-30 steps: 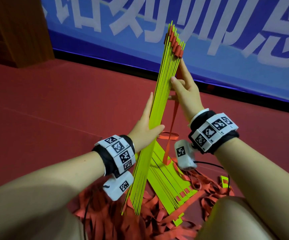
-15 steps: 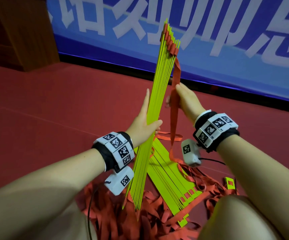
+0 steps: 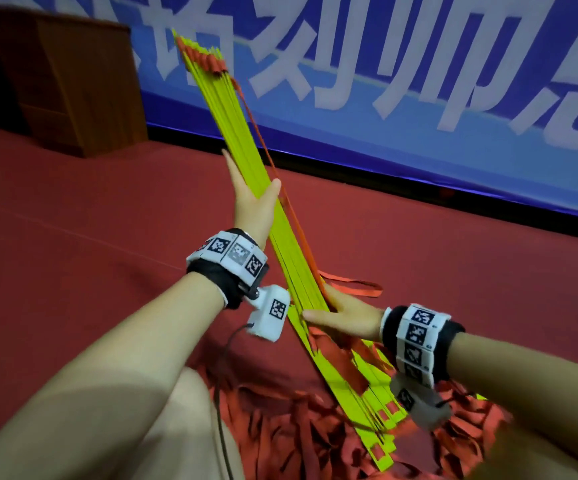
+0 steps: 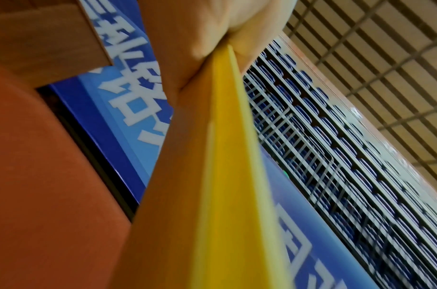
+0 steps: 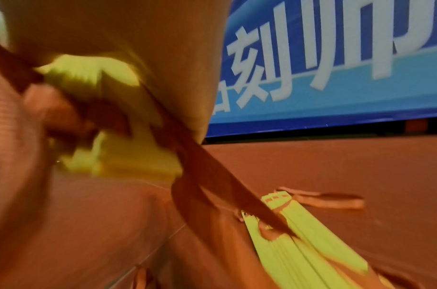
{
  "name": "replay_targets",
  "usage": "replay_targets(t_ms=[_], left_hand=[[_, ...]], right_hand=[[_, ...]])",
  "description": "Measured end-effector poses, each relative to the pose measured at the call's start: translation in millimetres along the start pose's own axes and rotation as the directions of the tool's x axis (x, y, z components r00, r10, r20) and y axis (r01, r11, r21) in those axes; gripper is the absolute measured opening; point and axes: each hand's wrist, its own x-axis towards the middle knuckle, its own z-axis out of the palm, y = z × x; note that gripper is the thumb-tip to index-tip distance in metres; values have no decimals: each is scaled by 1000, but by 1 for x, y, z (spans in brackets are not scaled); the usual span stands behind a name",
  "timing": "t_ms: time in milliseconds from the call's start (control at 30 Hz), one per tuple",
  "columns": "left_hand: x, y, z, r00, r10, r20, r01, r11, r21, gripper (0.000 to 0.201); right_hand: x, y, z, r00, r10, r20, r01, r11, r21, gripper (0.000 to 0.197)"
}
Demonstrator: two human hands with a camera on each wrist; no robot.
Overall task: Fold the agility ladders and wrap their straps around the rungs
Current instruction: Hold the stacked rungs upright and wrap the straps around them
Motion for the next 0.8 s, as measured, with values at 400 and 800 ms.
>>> replay_targets(t_ms=[400, 800], left_hand=[[10, -6, -11, 977, -118, -178, 119, 993, -7, 83], [-8, -6, 11, 1000, -22, -4, 22, 998, -55, 94]], right_hand=[[-24, -5, 3, 999, 37, 12, -36, 995, -91, 85], [-38, 1, -25, 995, -38, -95, 31, 997, -74, 53]])
